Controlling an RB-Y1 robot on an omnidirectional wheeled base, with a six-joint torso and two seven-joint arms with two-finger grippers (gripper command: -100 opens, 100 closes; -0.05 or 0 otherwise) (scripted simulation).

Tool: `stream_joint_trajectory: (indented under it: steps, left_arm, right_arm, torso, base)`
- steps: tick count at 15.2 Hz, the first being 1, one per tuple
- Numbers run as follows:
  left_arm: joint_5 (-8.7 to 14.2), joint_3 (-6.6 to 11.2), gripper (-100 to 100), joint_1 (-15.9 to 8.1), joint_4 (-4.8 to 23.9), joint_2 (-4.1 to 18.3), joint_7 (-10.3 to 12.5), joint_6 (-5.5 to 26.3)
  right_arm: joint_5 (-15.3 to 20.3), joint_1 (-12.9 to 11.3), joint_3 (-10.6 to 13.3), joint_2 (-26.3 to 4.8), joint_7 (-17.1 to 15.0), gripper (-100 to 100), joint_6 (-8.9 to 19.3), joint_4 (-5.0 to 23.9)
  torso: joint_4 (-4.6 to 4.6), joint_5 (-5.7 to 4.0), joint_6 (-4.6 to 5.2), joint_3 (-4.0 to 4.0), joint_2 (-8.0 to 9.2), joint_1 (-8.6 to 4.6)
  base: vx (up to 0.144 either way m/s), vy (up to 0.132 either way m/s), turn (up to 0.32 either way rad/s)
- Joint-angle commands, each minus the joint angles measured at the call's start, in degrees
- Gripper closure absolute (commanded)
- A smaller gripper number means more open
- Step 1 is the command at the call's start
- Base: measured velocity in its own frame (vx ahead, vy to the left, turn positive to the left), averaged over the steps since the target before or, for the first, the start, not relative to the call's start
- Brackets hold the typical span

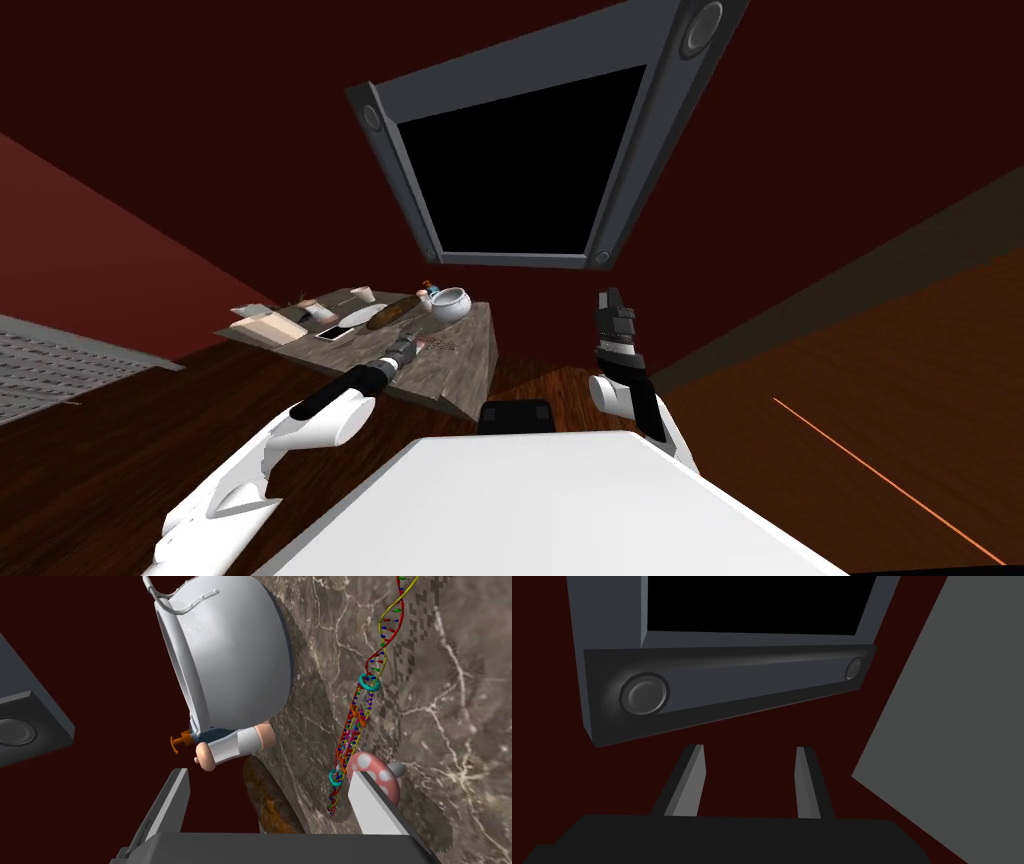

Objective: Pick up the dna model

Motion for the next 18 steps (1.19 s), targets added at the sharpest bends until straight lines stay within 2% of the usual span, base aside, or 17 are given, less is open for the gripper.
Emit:
stream_joint_trajectory:
  steps: [1, 3, 4, 7, 8, 10, 11, 13, 14, 16, 17, 18]
  left_arm:
    - [2.7, 0.74, -100, 0.0, 1.2, 1.7, 0.2, 2.9]
    - [2.7, 0.74, -100, 0.0, 1.2, 1.7, 0.2, 5.2]
    - [5.2, 1.53, -100, 0.1, 2.0, 3.4, 0.4, 6.5]
    - [5.2, 1.53, -100, 0.1, 2.0, 3.4, 0.4, 9.0]
    - [7.7, 2.30, -100, 0.3, 2.9, 4.9, 0.6, 10.8]
    - [7.7, 2.30, -100, 0.3, 2.9, 4.9, 0.6, 12.7]
    - [10.1, 3.05, -100, 0.5, 3.7, 6.4, 0.8, 14.1]
    - [10.1, 3.05, -100, 0.5, 3.7, 6.4, 0.8, 16.4]
    - [12.4, 3.77, -100, 0.7, 4.6, 7.9, 1.0, 17.7]
    - [12.6, 3.77, -100, 0.7, 4.6, 7.9, 1.0, 20.1]
    - [15.0, 4.46, -100, 0.9, 5.5, 9.3, 1.2, 21.4]
    - [15.0, 4.46, -100, 0.9, 5.5, 9.3, 1.2, 22.6]
  right_arm:
    - [0.0, 0.0, 0.0, 0.0, 0.0, 0, 0.0, 0.0]
    - [0.0, 0.0, 0.0, 0.0, 0.0, 0, 0.0, 0.0]
    - [0.0, 0.0, 0.0, 0.0, 0.0, 0, 0.0, 0.0]
    - [0.0, 0.0, 0.0, 0.0, 0.0, 0, 0.0, 0.0]
    - [0.0, 0.0, 0.0, 0.0, 0.0, 0, 0.0, 0.0]
    - [0.0, 0.0, 0.0, 0.0, 0.0, 0, 0.0, 0.0]
    - [0.0, 0.0, 0.0, 0.0, 0.0, 0, 0.0, 0.0]
    - [0.0, 0.0, 0.0, 0.0, 0.0, 0, 0.0, 0.0]
    - [0.0, 0.0, 0.0, 0.0, 0.0, 0, 0.0, 0.0]
    - [0.0, 0.0, 0.0, 0.0, 0.0, 0, 0.0, 0.0]
    - [0.0, 0.0, 0.0, 0.0, 0.0, 0, 0.0, 0.0]
    - [0.0, 0.0, 0.0, 0.0, 0.0, 0, 0.0, 0.0]
  torso:
    - [0.00, 0.00, 0.00, 0.00, 0.00, 0.00]
    - [-0.01, 0.00, 0.03, -0.02, -0.03, 0.00]
    - [-0.01, 0.00, -0.01, -0.01, -0.02, -0.01]
    - [0.00, 0.00, 0.00, -0.01, -0.01, 0.01]
    - [0.00, 0.00, -0.02, 0.01, 0.01, -0.02]
    - [0.00, -0.01, 0.03, -0.01, -0.01, -0.02]
    - [0.00, -0.01, -0.01, -0.01, -0.01, -0.02]
    - [-0.01, 0.00, 0.03, -0.02, -0.04, 0.02]
    - [-0.01, 0.00, -0.01, -0.01, -0.02, 0.00]
    - [0.00, 0.00, 0.02, -0.01, -0.01, 0.00]
    - [0.00, 0.00, -0.01, 0.00, -0.01, 0.00]
    - [0.00, -0.01, 0.04, -0.01, -0.02, 0.00]
  base:
    - [0.025, 0.019, -0.226]
    - [0.022, 0.024, -0.165]
    - [0.019, 0.022, -0.222]
    - [0.015, 0.026, -0.102]
    - [0.015, 0.013, -0.189]
    - [0.021, 0.023, -0.177]
    - [0.024, 0.031, -0.198]
    - [0.020, 0.030, -0.168]
    - [0.013, 0.025, -0.187]
    - [0.015, 0.028, -0.162]
    - [0.019, 0.030, -0.245]
    - [0.022, 0.036, -0.271]
